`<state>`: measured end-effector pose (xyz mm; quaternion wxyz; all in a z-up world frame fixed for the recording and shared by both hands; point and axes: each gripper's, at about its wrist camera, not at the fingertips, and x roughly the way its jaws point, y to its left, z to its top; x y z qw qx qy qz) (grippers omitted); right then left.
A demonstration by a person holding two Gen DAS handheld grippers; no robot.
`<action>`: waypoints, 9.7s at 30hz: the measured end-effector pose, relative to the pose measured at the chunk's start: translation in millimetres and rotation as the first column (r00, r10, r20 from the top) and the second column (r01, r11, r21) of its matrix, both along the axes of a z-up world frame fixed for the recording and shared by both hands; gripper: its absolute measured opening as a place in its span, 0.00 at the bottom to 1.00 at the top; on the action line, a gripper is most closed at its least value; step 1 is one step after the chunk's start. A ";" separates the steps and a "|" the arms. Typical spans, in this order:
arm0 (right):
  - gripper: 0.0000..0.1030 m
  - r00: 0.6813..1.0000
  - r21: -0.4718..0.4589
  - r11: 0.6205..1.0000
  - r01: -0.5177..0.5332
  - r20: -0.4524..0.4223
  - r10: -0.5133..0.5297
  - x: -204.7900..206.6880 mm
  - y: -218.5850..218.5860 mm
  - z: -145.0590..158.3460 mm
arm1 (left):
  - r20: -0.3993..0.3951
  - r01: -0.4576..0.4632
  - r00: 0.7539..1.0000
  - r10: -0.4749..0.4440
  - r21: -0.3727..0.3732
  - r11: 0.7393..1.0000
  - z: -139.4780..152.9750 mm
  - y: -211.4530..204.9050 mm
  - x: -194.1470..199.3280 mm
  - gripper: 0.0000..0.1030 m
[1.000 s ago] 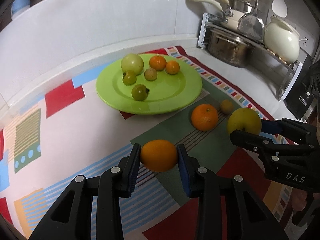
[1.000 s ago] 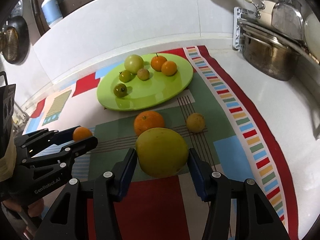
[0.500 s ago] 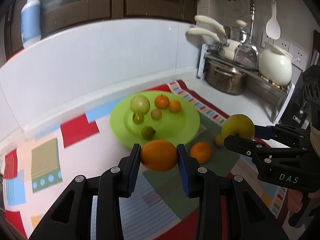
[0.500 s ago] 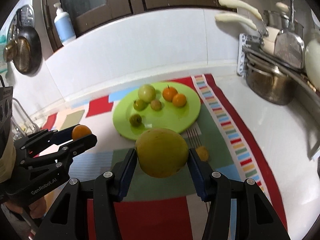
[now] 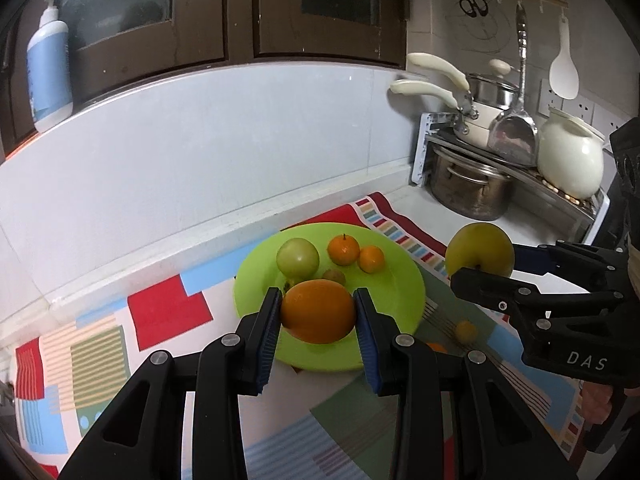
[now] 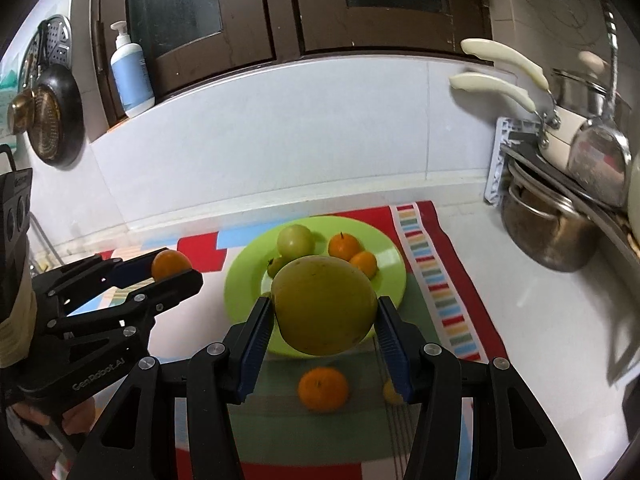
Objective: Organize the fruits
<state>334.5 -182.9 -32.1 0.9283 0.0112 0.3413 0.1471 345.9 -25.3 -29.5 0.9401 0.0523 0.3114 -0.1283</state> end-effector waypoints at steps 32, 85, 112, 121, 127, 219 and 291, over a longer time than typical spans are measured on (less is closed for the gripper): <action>0.51 0.988 -0.037 0.997 -0.065 -0.145 0.059 92.6 23.0 -69.6 | -0.182 -0.011 0.983 0.010 -0.005 1.000 -70.4 7.4 94.7 0.35; 0.69 0.990 -0.092 0.991 0.092 0.116 -0.081 -78.7 -24.4 19.5 | 0.094 0.034 0.995 -0.037 0.039 0.999 14.8 -20.2 -81.9 0.83; 0.69 0.998 -0.217 0.974 -0.061 0.017 0.066 -49.3 -39.7 -33.2 | 0.010 0.186 0.982 -0.188 0.100 0.978 -45.9 -61.9 -52.7 0.84; 0.69 0.993 -0.231 0.967 -0.111 -0.056 0.101 -29.0 -39.1 -66.5 | -0.070 0.232 0.972 -0.226 0.095 0.968 -76.3 -67.8 -29.2 0.81; 0.68 0.990 -0.196 0.973 -0.117 -0.103 0.099 -15.7 -44.0 -84.7 | -0.141 0.251 0.959 -0.244 0.037 0.967 -90.9 -71.4 -13.8 0.69; 0.27 0.995 -0.003 1.000 -0.013 0.095 0.013 -54.0 21.5 20.9 | -0.048 0.136 0.989 -0.138 -0.045 0.990 14.1 -2.0 -35.3 0.40; 0.76 0.967 -0.031 0.977 0.211 0.154 -0.204 -117.0 26.0 29.2 | 0.149 -0.098 0.985 0.091 0.041 0.994 38.6 52.7 -117.6 1.00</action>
